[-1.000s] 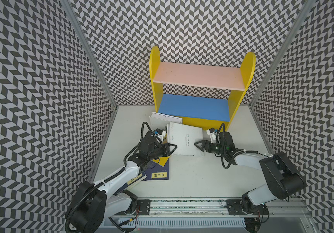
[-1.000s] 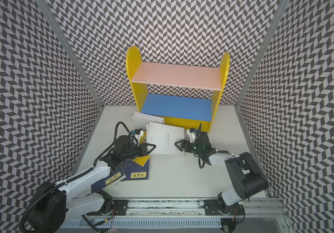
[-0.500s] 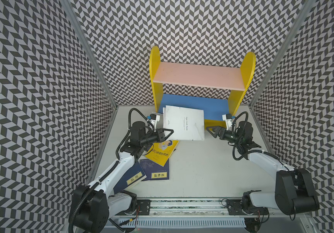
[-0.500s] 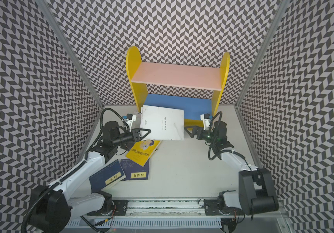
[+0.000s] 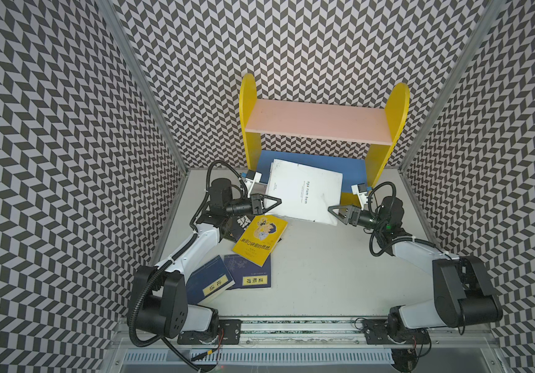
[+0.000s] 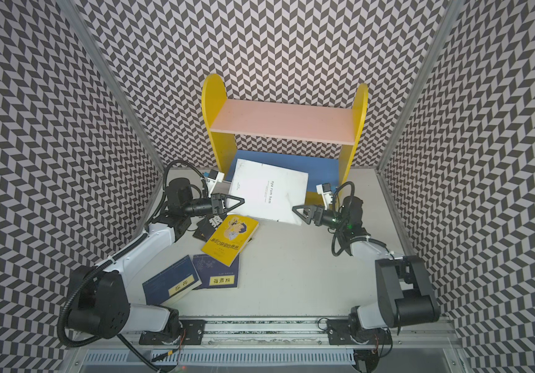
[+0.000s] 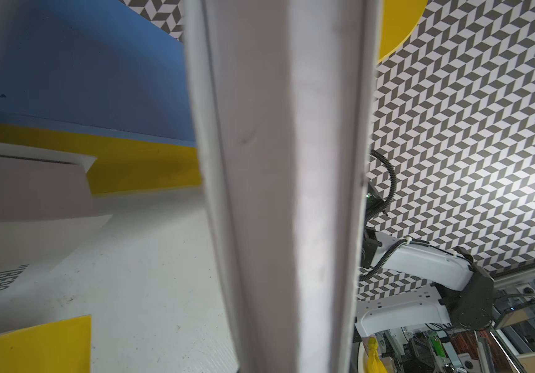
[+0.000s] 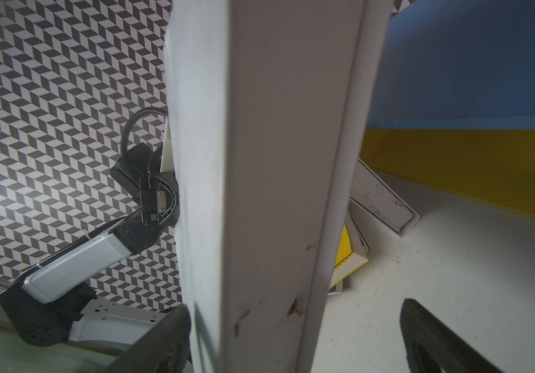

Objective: Stacking books/files
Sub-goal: Place the book on the bookshelf.

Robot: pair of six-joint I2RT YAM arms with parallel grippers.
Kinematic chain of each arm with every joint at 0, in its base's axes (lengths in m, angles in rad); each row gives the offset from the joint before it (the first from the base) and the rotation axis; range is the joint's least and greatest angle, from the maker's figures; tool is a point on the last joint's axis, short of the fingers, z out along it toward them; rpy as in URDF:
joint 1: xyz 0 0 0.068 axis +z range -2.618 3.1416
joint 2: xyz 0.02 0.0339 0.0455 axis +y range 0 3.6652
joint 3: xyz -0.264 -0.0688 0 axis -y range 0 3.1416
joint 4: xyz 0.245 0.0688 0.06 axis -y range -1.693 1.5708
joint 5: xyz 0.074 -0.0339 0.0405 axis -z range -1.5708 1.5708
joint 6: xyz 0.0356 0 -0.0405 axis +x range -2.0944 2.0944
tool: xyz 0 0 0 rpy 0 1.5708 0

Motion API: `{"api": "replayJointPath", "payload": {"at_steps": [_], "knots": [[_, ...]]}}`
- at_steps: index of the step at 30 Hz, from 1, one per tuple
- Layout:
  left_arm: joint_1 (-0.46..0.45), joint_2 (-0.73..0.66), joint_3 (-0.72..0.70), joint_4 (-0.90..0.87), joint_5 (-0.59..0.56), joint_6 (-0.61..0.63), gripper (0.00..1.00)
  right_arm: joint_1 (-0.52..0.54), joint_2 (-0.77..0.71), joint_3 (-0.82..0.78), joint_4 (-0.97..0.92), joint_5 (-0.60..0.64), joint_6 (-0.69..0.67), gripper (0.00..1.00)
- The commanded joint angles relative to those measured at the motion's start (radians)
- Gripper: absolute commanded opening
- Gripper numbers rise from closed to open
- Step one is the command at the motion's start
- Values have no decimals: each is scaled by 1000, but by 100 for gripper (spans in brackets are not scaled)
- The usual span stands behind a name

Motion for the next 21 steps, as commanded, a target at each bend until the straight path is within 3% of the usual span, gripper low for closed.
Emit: {"api": "replayJointPath", "payload": {"at_steps": [1,8,12,18,21], "knots": [[13,10,21,154,100,-71,22,18,29,-18,194,-63,96,94],[27,59,54,147,103,-60,22,49,38,-30,303,-94,194,72],[40,86,78,122,78,-29,22,53,61,-61,477,-103,336,59],[51,106,110,30,3,35,38,54,187,-84,831,-87,611,45],[53,103,123,9,-48,46,46,54,285,-79,1102,-50,804,36]]}}
